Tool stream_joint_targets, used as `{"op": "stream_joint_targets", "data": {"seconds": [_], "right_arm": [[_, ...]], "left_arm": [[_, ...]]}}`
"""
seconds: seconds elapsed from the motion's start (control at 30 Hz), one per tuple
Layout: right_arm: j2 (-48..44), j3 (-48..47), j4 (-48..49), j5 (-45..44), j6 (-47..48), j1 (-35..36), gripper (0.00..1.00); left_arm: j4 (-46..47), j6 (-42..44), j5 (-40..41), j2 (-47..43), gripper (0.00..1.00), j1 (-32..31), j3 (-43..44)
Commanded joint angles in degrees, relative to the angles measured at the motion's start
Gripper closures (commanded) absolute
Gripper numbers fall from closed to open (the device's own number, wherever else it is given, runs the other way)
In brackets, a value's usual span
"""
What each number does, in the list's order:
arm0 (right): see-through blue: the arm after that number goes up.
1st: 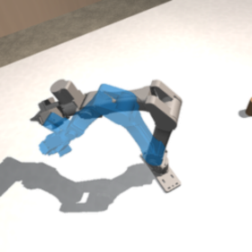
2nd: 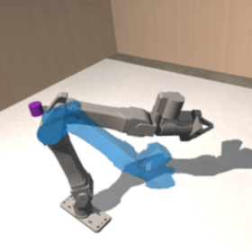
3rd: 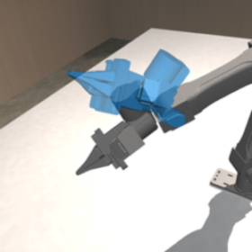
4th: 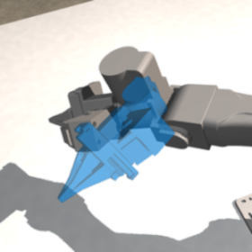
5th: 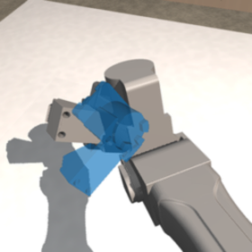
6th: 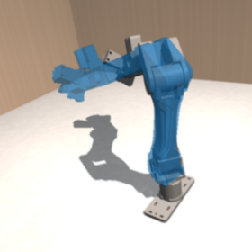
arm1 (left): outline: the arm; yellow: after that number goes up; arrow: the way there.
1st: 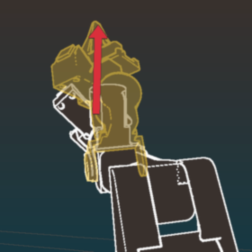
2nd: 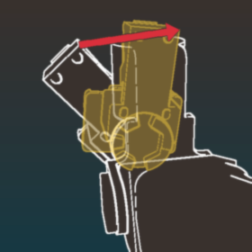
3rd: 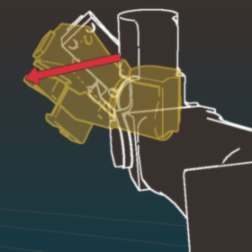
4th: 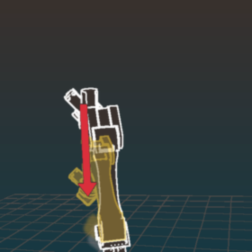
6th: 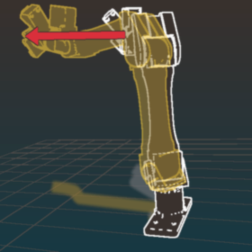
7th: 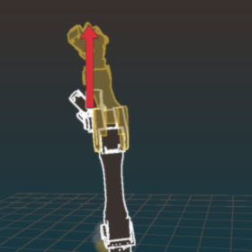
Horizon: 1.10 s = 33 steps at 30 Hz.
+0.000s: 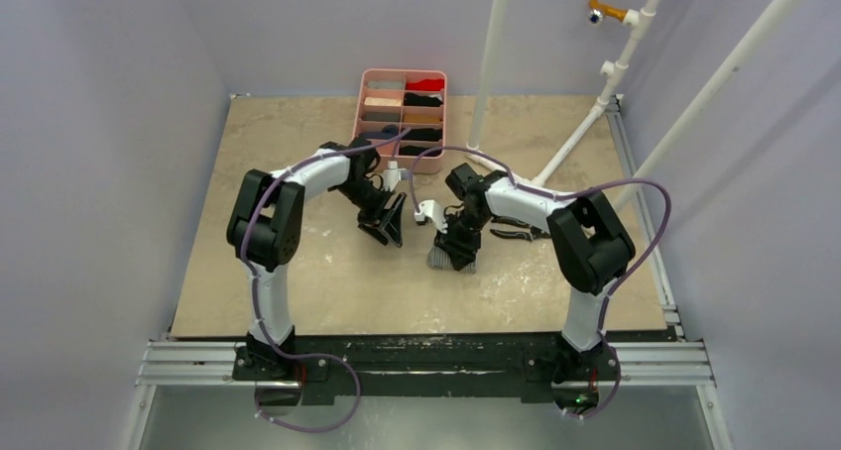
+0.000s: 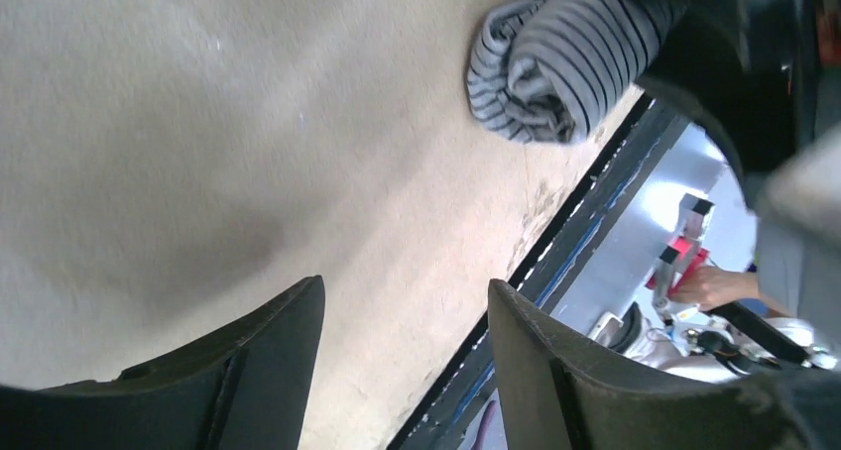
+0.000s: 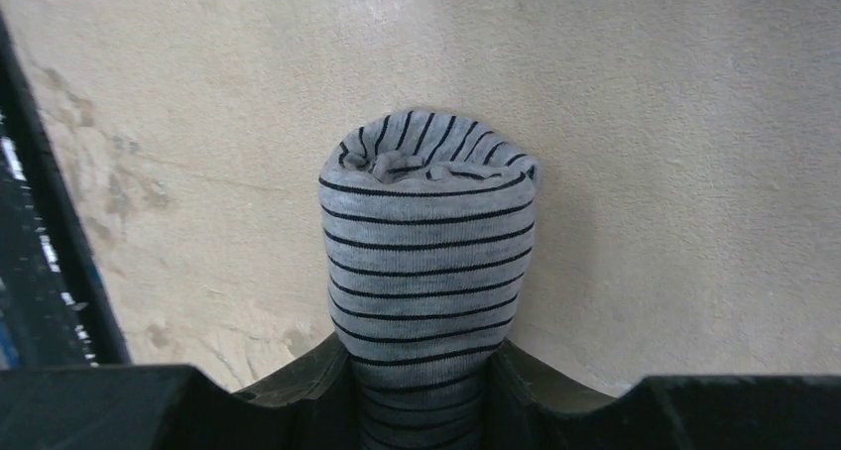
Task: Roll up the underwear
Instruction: Roll the underwear to the center of the board.
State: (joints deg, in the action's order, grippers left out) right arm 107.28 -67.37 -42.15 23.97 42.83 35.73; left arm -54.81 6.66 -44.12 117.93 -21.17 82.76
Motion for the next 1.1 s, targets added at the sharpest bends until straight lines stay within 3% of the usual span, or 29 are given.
{"op": "stream_joint_targets", "data": {"seconds": [0.0, 0.57, 0.8, 1.07], "right_arm": [[11.5, 0.5, -5.5, 4.6, 3.4, -2.1, 1.00], [17.9, -6.1, -8.2, 6.1, 1.6, -6.0, 1.00], [17.9, -6.1, -7.1, 4.8, 0.5, -6.1, 1.00], [18.1, -5.8, -6.7, 4.8, 0.3, -6.0, 1.00]], "left_arm": [[2.6, 2.3, 3.1, -8.8, 0.40, 0.4, -3.7], [20.5, 4.9, 6.6, -27.2, 0.44, -1.9, -19.4], [29.9, 10.0, 15.5, -33.6, 0.42, -15.2, -24.9], [38.6, 11.9, 24.8, -30.6, 0.40, -25.8, -27.3]]}}
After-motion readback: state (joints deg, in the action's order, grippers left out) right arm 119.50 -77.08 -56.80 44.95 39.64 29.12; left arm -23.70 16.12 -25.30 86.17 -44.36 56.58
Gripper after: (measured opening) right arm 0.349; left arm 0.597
